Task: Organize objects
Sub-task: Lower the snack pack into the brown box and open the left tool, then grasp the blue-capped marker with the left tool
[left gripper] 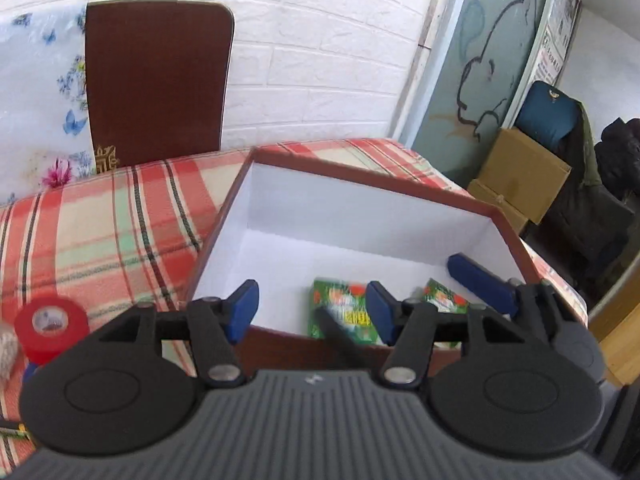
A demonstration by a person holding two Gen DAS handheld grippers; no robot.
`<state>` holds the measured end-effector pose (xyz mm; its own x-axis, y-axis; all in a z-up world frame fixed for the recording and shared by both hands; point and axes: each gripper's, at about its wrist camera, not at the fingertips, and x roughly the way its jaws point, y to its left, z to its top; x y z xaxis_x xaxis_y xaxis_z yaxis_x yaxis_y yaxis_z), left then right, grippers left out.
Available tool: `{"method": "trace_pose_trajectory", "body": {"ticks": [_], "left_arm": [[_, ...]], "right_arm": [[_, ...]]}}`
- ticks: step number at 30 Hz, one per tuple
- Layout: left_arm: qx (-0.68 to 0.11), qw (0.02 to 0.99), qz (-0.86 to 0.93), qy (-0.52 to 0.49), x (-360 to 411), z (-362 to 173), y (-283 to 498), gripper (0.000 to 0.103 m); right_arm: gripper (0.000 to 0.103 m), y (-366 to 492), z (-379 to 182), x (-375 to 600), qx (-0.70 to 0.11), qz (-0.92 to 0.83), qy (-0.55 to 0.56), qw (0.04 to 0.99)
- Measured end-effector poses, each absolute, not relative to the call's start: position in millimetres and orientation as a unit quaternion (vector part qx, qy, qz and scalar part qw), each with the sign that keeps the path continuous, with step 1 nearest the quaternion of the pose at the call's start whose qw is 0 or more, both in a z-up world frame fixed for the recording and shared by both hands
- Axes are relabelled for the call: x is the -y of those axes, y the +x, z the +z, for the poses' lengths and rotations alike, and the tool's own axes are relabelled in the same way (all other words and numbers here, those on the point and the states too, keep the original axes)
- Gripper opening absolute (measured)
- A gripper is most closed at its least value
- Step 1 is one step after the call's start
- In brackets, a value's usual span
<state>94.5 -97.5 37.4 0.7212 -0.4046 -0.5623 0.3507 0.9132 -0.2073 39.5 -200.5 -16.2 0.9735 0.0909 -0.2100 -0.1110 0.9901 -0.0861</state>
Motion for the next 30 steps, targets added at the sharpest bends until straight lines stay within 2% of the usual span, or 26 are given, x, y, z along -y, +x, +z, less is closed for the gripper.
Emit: {"method": "trace_pose_trajectory", "body": {"ticks": [5,7,9,13,16,21,23,24,25,27,30], "left_arm": [[-0.26,0.941,-0.21,-0.047,47.1,46.8,41.6,0.064],[-0.263,0.944,-0.184,-0.07,12.4,37.7,21.4,0.065],[-0.292,0.943,-0.134,-0.09,-23.9,18.4,8.3,0.065],[-0.366,0.919,-0.014,-0.146,-98.4,-27.3,-4.8,0.063],[-0.369,0.909,0.028,-0.193,-138.9,-36.2,-18.2,0.063],[-0.362,0.903,0.038,-0.226,-165.8,-32.0,-22.0,0.064],[-0.372,0.898,0.037,-0.232,-166.9,-33.6,-18.4,0.065],[-0.378,0.895,0.035,-0.233,-166.6,-35.1,-16.7,0.065],[-0.38,0.894,0.034,-0.234,-166.2,-35.9,-15.1,0.066],[-0.378,0.894,0.028,-0.238,-165.5,-34.1,-14.6,0.076],[-0.376,0.888,0.012,-0.264,-164.3,-35.3,-6.3,0.084]], "right_arm": [[0.092,0.6,-25.3,194.2,-0.069,0.094,-0.024,0.993],[0.092,-12.5,-30.5,185.0,-0.075,0.133,-0.016,0.988],[0.09,-13.7,-38.8,167.9,-0.115,0.186,-0.019,0.976],[0.065,11.9,-61.3,106.3,-0.236,0.296,-0.042,0.925],[0.059,3.0,-65.8,61.8,-0.251,0.328,-0.09,0.906],[0.058,41.9,-65.5,20.9,-0.249,0.325,-0.143,0.901],[0.053,53.4,-68.5,26.2,-0.267,0.335,-0.141,0.893],[0.035,53.7,-67.8,27.4,-0.272,0.34,-0.131,0.891],[0.024,51.8,-67.4,28.4,-0.279,0.348,-0.121,0.887],[0.017,41.6,-65.3,28.3,-0.287,0.357,-0.113,0.882],[0.015,22.3,-66.5,24.0,-0.291,0.362,-0.108,0.879]]}}
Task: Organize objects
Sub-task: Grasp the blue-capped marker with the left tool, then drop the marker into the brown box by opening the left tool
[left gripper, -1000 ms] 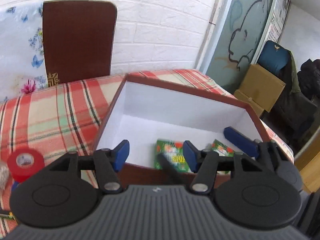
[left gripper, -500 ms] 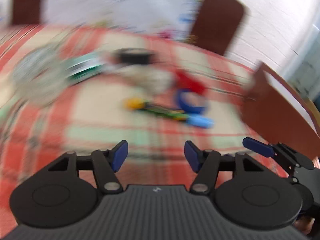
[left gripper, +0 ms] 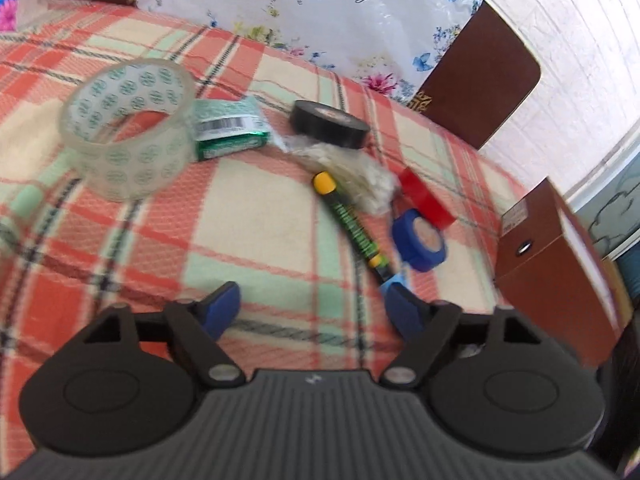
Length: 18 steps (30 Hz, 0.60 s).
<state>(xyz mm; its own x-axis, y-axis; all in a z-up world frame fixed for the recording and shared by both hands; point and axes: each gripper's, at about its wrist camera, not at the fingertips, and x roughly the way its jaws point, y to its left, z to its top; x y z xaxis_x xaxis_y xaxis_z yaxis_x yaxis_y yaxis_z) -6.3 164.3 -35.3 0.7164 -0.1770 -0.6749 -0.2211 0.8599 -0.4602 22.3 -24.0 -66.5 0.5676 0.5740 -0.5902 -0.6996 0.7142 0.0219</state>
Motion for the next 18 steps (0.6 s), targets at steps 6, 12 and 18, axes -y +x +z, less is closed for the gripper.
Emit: {"method": "trace_pose_trajectory", "body": {"ticks": [6,12,18], "left_arm": [[-0.399,0.879,-0.018,-0.26,-148.1,-36.1,22.1,0.049],[-0.381,0.873,-0.041,-0.3,-147.8,-30.3,18.9,0.02],[-0.343,0.903,-0.109,-0.235,-85.4,37.6,44.5,0.017]], "right_arm": [[0.014,19.9,-61.1,34.2,-0.351,0.402,0.045,0.845],[0.015,2.5,-48.9,36.1,-0.325,0.413,0.031,0.85],[0.016,-1.8,-15.4,71.2,-0.229,0.365,0.011,0.902]]}}
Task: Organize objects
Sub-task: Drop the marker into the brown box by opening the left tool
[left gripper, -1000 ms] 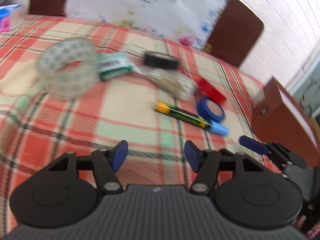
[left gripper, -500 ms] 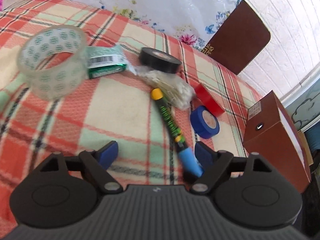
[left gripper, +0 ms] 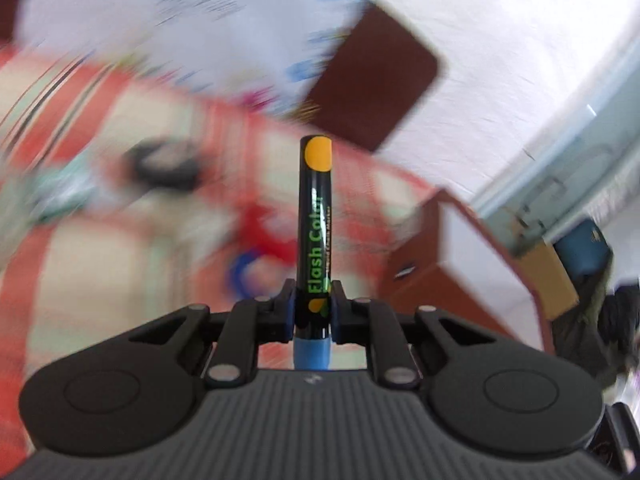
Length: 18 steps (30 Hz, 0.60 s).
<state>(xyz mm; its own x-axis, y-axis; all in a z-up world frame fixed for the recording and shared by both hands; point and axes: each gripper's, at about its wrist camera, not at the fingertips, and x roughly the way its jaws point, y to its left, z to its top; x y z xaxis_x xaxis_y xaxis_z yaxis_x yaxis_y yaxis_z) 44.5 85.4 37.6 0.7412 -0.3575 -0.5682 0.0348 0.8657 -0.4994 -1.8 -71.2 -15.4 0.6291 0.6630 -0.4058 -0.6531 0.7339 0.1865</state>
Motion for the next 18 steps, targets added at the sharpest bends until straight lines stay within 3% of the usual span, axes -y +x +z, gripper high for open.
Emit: {"method": "trace_pose_trajectory", "body": {"ticks": [6,11,18], "left_arm": [[-0.308,0.92,-0.206,-0.13,26.5,90.6,105.9,0.018],[-0.349,0.902,-0.232,-0.099,91.7,64.4,159.3,0.018],[-0.394,0.898,-0.188,-0.058,111.7,22.3,186.3,0.023]], "right_arm": [[0.016,28.8,18.6,151.0,-0.14,0.254,0.036,0.956],[0.017,68.9,4.0,206.4,-0.169,0.188,0.087,0.964],[0.038,99.1,-29.9,221.6,-0.204,0.16,0.109,0.96]]}}
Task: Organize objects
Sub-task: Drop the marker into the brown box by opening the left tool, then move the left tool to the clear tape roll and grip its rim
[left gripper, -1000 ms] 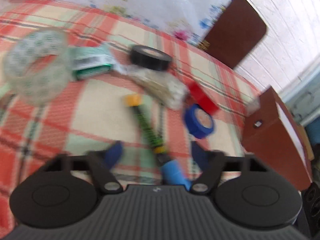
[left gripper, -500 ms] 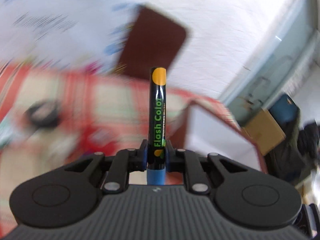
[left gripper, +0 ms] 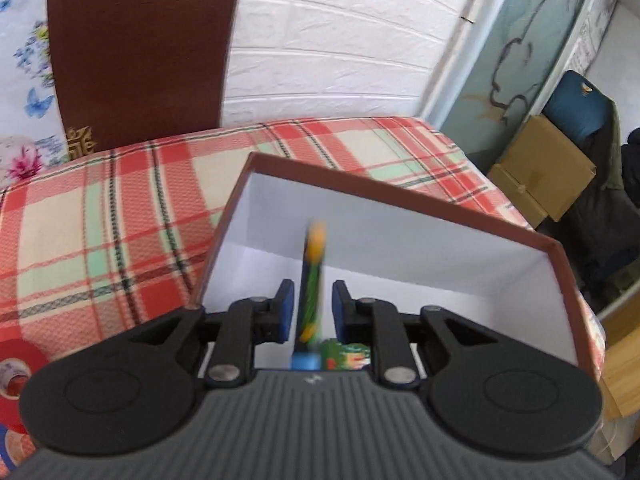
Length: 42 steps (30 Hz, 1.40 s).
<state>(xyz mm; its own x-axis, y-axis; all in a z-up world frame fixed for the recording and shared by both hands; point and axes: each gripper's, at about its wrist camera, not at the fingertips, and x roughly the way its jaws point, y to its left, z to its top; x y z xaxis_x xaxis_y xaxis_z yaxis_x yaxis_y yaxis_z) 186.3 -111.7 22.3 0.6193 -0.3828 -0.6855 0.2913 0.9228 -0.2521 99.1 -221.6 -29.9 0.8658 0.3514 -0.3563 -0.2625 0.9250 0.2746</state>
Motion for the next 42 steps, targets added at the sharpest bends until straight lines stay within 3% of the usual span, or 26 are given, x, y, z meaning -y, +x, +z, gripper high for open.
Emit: {"method": "trace_pose_trajectory", "body": {"ticks": [4,15,34,42], "left_arm": [[-0.371,0.912,-0.173,-0.028,110.1,38.0,172.7,0.034],[-0.347,0.926,-0.137,-0.047,55.4,52.5,99.0,0.034],[-0.35,0.933,0.031,-0.08,-118.2,-5.6,13.3,0.034],[-0.31,0.939,0.112,-0.094,-200.0,-34.5,-38.9,0.037]], "right_arm": [[0.041,92.8,-28.7,221.9,-0.184,0.15,0.115,0.965],[0.042,26.3,-9.7,192.7,-0.133,0.155,0.093,0.974],[0.042,-18.5,-28.8,63.3,-0.23,0.25,0.006,0.94],[0.042,-11.8,-36.8,11.9,-0.261,0.274,-0.033,0.925]]}}
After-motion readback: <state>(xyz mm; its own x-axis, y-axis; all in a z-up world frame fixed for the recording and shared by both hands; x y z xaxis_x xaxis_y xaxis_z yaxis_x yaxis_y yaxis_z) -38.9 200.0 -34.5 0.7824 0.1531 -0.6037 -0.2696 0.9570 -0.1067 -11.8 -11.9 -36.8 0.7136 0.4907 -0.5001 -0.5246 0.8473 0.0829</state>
